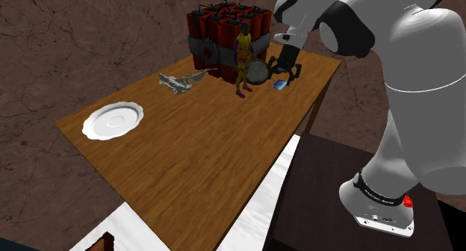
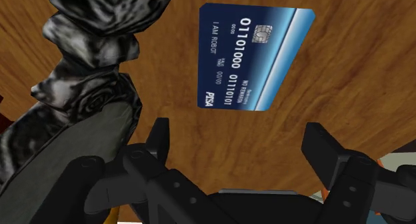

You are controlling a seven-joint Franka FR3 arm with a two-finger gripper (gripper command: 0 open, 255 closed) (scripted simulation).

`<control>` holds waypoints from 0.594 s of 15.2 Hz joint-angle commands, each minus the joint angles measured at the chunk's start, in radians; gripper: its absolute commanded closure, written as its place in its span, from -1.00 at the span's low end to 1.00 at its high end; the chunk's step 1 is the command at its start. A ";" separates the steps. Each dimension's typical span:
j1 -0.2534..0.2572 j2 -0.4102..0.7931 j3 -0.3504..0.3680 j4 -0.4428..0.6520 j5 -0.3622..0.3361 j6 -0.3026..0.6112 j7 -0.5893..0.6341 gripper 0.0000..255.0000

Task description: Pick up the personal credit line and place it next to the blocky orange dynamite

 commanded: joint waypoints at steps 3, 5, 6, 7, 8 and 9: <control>-0.057 -0.006 -0.008 0.090 -0.029 -0.078 0.017 -1.00; -0.074 -0.006 -0.008 0.116 -0.035 -0.099 0.021 -1.00; -0.074 -0.006 -0.009 0.116 -0.036 -0.099 0.021 -1.00; -0.074 -0.006 -0.008 0.116 -0.035 -0.099 0.021 -1.00; -0.074 -0.006 -0.008 0.116 -0.035 -0.099 0.021 -1.00; -0.074 -0.006 -0.008 0.116 -0.035 -0.099 0.021 -1.00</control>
